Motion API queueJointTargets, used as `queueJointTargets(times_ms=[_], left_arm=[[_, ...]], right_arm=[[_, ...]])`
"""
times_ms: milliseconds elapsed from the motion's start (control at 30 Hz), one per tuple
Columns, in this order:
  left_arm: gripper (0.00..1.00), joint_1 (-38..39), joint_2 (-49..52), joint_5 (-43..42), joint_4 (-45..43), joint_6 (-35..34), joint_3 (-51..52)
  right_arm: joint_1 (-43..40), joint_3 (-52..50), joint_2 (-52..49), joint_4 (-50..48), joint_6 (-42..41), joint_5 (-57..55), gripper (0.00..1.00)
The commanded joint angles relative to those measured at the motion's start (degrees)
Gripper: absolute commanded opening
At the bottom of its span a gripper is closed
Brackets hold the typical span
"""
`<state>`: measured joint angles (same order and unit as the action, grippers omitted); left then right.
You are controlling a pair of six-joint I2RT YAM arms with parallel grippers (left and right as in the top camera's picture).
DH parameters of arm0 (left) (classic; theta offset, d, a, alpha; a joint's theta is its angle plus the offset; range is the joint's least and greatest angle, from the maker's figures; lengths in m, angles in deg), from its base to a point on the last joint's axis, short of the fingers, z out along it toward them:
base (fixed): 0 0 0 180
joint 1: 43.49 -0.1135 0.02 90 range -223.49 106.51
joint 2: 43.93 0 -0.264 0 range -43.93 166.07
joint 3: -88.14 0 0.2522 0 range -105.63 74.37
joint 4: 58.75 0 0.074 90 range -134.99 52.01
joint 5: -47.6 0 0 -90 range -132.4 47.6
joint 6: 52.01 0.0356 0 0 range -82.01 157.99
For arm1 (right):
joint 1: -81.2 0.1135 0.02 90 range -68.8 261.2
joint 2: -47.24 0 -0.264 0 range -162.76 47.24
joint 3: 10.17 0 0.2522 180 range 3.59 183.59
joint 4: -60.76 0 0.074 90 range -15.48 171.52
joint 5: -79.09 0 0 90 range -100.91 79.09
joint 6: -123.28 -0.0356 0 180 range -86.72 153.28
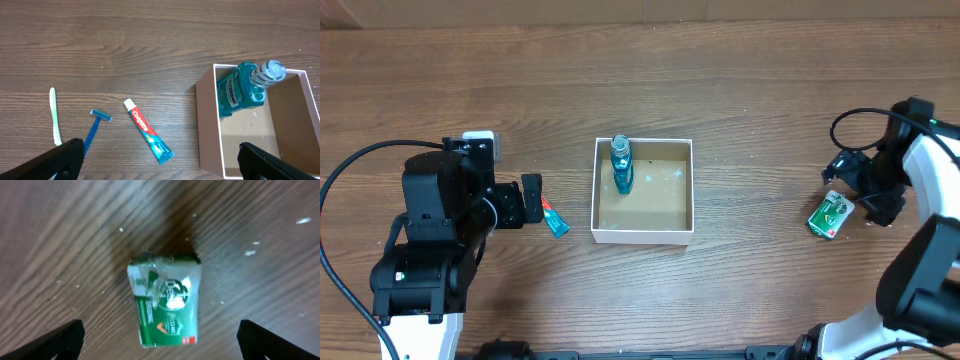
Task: Pack container
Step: 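Move the right gripper to the green Dettol soap and grasp it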
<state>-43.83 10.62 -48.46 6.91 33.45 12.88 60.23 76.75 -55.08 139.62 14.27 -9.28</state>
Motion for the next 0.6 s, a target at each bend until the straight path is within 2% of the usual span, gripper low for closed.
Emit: queueJointTargets(times_ms=[0,333,567], left_arm=[[1.00,0.37,-0.20,-0.83,-0.17,-0.61,-1.33],[1.00,0.37,-0.17,-0.83,0.22,-0.61,-1.33],[1.00,0.37,-0.17,-0.83,0.31,-0.61,-1.33]], right_arm=[[-0.11,-3.08,-1.29,-2.29,1.01,1.07,1.00],[-0.11,-9.11,-1.31,-10.10,1.07,0.26,1.00],[-0.11,-10.21,-1.31,-10.82,0.98,-3.72,0.98]])
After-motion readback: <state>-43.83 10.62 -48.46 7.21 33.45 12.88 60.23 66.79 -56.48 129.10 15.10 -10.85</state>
